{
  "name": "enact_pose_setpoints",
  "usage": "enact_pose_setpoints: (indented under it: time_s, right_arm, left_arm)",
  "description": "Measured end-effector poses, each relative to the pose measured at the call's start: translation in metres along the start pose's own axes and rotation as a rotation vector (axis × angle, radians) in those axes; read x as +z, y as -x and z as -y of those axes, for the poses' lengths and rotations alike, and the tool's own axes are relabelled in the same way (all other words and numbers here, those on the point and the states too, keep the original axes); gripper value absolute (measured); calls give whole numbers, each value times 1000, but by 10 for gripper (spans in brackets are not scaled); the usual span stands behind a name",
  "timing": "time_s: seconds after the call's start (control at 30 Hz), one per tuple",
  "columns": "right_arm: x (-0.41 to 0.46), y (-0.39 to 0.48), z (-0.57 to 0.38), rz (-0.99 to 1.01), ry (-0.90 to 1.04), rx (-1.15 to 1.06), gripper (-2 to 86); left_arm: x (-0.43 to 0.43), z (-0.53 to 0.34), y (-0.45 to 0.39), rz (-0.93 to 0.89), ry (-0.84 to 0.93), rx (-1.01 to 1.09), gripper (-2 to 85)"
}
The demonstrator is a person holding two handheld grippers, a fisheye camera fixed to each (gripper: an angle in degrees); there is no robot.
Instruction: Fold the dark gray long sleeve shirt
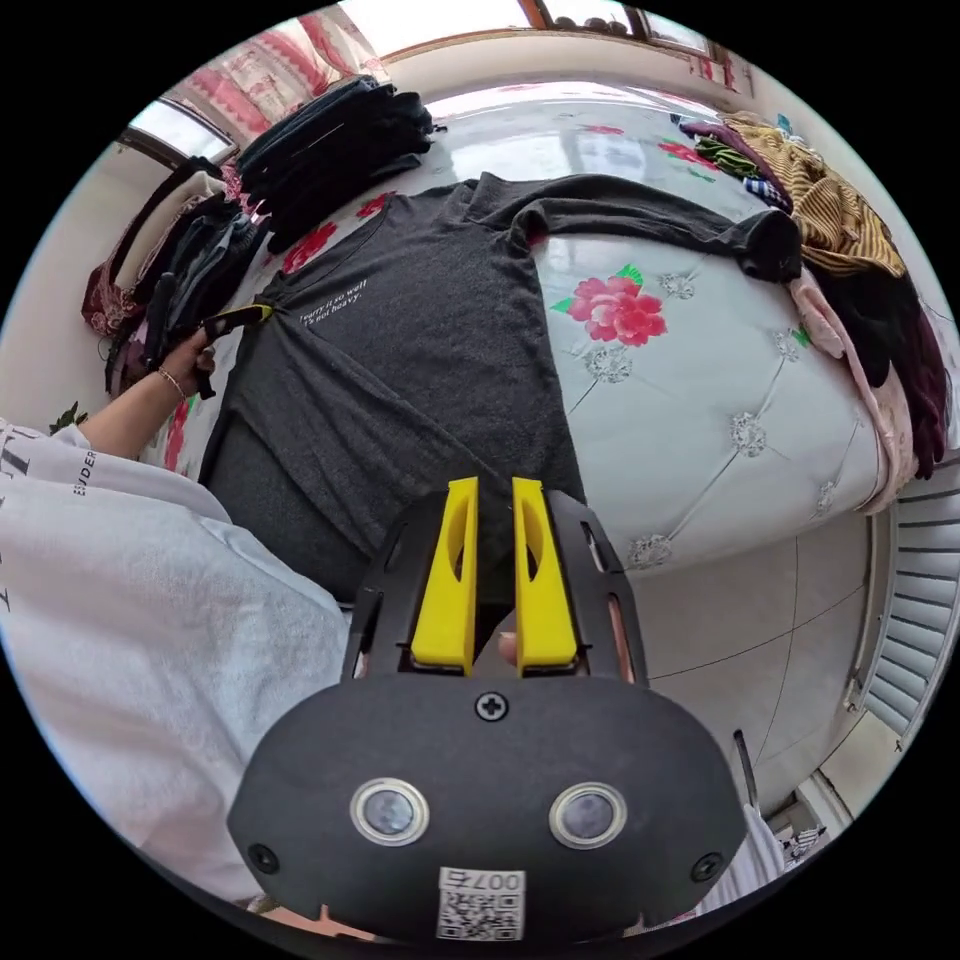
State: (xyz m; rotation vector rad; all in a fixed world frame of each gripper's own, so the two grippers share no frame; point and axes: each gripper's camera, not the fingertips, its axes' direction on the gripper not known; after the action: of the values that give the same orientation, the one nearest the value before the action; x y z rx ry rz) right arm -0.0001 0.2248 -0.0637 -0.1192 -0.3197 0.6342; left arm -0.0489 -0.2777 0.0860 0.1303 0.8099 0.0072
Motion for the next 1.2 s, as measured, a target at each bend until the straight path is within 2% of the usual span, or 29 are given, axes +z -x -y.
enact_pose_setpoints:
  time_s: [0.13, 0.23, 0.33, 0.5, 0.6, 0.73, 0.83, 0.9, 0.93, 1.03, 1.2]
  right_arm:
    - [-41, -63, 51, -140, -226, 159, 48]
    - [-59, -101, 99, -301, -302, 198, 59]
    - [-50, -127, 145, -417, -251, 174, 65]
    - [-11, -153, 186, -430, -66, 172, 38]
    - [-29, -135, 193, -558, -168, 140, 10]
    - [-99, -55, 190, -446, -476, -125, 0]
    - [-136, 27, 168, -259, -614, -426, -1]
    - [-145, 76, 149, -116, -639, -610, -2]
    - [-143, 105, 137, -23, -619, -726, -2]
    - [-114, 168, 106, 166, -524, -880, -2]
    - [-21, 241, 56, 293, -249, -989, -2]
  left_arm:
    - [-19, -7, -2, -26, -64, -49, 83]
    - [-36, -15, 0, -11, -112, -104, 79]
    - [-44, -26, 9, 21, -117, -166, 69]
    - [-40, -54, 28, 3, -72, -315, 59]
    - [-45, -68, 28, 0, -77, -334, 58]
    - [-57, -82, 21, -32, -104, -304, 60]
    - [-70, -93, 14, -72, -155, -280, 62]
    - [-77, -100, 9, -97, -179, -260, 65]
    - [-81, -105, 6, -113, -194, -245, 67]
    - [-88, -123, 0, -152, -209, -214, 73]
    - [-91, -165, 7, -179, -199, -234, 77]
